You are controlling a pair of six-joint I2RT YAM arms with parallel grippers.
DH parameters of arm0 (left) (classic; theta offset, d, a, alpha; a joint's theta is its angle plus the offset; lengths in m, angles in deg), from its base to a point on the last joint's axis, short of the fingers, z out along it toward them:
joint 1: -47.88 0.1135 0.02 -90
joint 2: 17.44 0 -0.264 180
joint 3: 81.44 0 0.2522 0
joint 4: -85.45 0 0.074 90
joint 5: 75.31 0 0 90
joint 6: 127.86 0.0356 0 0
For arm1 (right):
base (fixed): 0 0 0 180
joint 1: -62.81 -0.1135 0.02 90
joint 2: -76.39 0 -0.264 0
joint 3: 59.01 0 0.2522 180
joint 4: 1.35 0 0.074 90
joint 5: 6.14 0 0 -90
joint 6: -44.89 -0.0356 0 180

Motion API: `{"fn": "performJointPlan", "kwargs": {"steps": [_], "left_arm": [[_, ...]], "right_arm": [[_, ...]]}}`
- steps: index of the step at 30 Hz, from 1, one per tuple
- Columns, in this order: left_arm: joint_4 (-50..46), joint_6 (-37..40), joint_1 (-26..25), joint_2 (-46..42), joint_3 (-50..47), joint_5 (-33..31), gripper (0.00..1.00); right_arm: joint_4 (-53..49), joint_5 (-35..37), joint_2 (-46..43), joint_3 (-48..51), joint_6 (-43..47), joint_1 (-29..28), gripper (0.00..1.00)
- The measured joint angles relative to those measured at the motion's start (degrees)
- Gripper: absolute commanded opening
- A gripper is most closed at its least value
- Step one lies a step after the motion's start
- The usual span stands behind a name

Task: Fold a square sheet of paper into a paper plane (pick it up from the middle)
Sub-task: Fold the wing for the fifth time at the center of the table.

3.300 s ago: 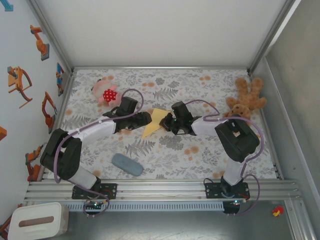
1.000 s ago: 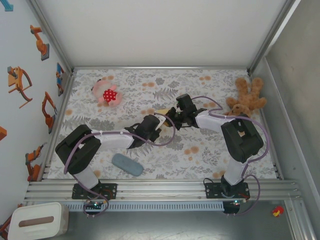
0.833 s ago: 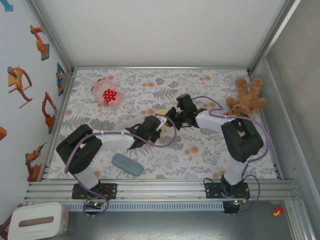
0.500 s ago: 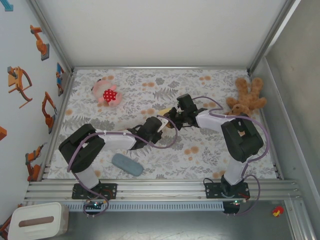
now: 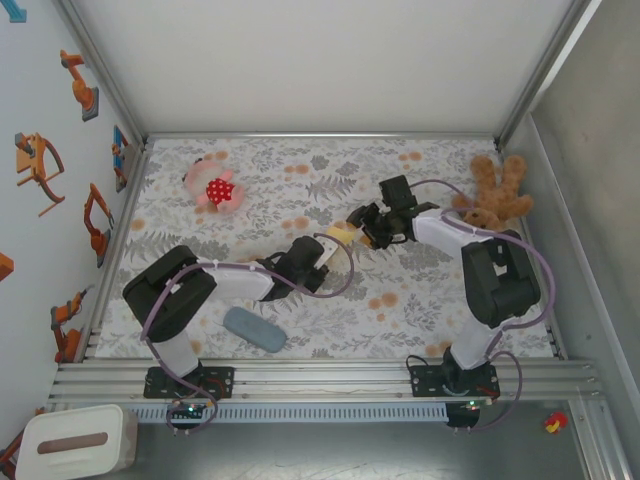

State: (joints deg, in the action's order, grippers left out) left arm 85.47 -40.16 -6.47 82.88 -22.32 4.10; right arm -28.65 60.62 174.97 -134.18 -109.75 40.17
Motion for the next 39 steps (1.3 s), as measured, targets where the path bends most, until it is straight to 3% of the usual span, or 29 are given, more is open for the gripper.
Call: {"fn": "performJointPlan", "kwargs": {"steps": [11, 24, 32, 39], "left_arm": [[-0.48, -6.27, 4.26, 2.1, 1.68, 12.48, 0.08], [-13.09, -14.43, 10.03, 2.71, 12.11, 28.87, 0.07], [-17.38, -19.26, 13.4, 7.3, 15.41, 37.7, 0.07], [-18.71, -21.44, 13.88, 8.98, 15.72, 41.35, 0.07]], "right_arm": [[-2.6, 2.97, -4.85, 1.05, 4.98, 1.62, 0.54], [1.27, 2.75, -11.52, 8.48, 18.69, 1.73, 0.55], [7.72, -2.32, -11.04, 14.08, 23.3, 1.62, 0.61], [9.44, -3.63, -6.4, 13.73, 24.24, -0.87, 0.64]]}}
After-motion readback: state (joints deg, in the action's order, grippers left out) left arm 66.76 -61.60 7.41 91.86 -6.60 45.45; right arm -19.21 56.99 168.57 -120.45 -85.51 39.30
